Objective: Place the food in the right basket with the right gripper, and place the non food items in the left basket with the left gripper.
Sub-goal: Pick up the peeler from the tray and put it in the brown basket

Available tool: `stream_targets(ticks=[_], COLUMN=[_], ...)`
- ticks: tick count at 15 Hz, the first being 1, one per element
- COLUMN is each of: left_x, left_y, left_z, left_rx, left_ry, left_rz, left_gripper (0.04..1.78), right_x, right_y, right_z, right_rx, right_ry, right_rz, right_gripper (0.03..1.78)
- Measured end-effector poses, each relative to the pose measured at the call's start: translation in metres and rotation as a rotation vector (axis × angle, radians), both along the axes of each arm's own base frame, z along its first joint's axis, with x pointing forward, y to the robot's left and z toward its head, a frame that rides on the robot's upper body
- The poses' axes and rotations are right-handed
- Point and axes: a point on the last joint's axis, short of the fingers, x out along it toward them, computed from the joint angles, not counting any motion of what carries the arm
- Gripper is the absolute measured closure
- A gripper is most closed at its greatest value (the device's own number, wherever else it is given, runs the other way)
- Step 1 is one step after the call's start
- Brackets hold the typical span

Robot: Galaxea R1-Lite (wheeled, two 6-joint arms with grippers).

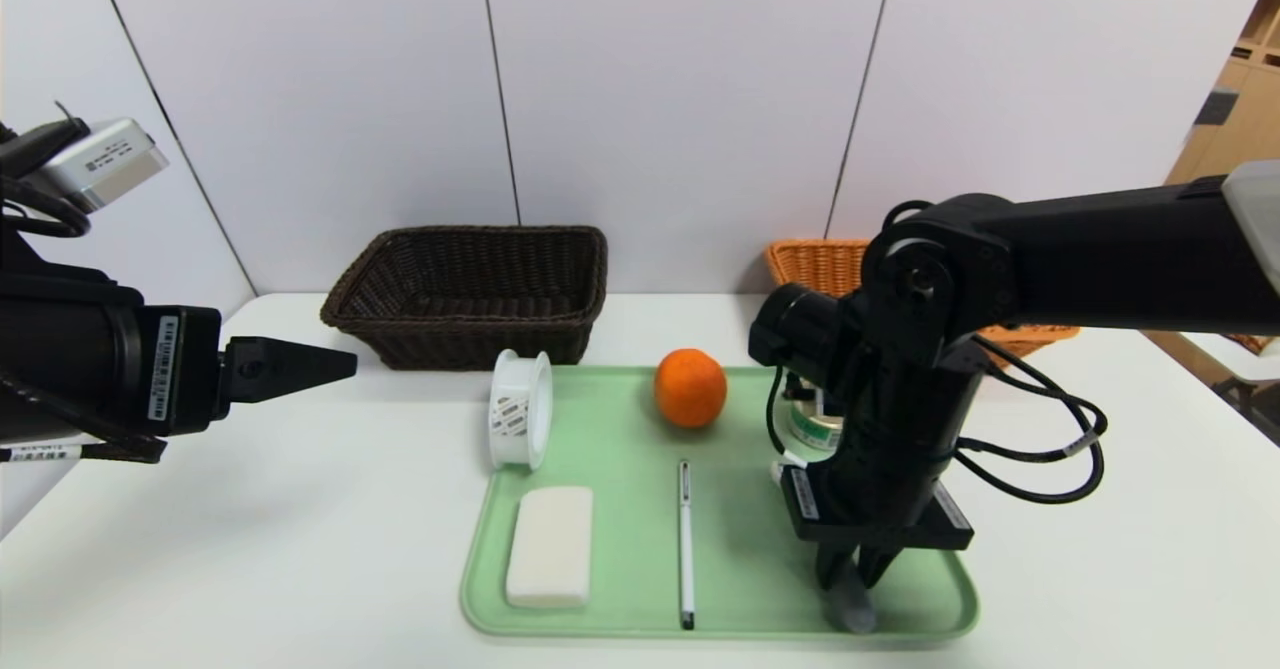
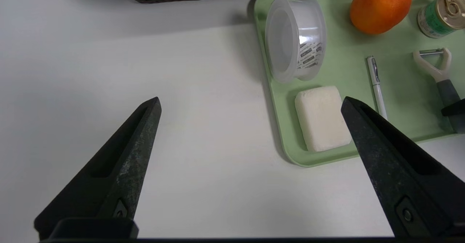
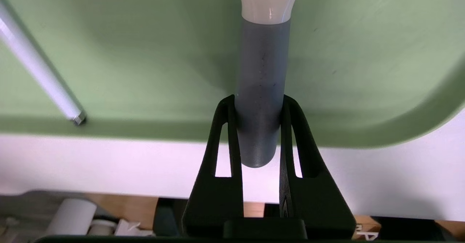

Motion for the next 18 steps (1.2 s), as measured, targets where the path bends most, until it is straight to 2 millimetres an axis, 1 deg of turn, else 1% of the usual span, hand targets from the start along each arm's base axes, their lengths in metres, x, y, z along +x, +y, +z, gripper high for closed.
stream_targets(ticks=[4,7,10,12,13,15,16,18], left_x=[0.0,0.0,-0.001,-0.002,-0.003,-0.003,-0.004,-0.004], left_y=[0.0,0.0,0.0,0.001,0.001,0.001,0.001,0.001], left_z=[0.0,0.0,0.001,0.002,0.002,0.002,0.002,0.002], left_rx=[-0.001,-0.002,-0.004,-0.006,-0.007,-0.008,-0.008,-0.008], left_ry=[-0.001,0.0,-0.003,-0.007,-0.009,-0.01,-0.011,-0.011], left_rz=[0.0,0.002,0.002,0.003,0.003,0.004,0.005,0.007], left_gripper=[0.07,0.07,0.07,0.07,0.07,0.07,0.07,0.07], right_x=[-0.007,-0.012,-0.024,-0.035,-0.04,-0.047,-0.046,-0.035], right_y=[0.001,-0.001,-0.006,-0.012,-0.014,-0.007,0.0,0.019], right_z=[0.015,0.031,0.053,0.072,0.086,0.117,0.129,0.142], right_rx=[0.083,0.163,0.23,0.265,0.298,0.383,0.411,0.45], right_ry=[-0.002,-0.018,-0.056,-0.122,-0.188,-0.403,-0.527,-0.741], right_rz=[0.012,0.022,0.044,0.066,0.088,0.163,0.201,0.237], right_gripper=[1.52,1.52,1.52,1.52,1.52,1.52,1.52,1.52])
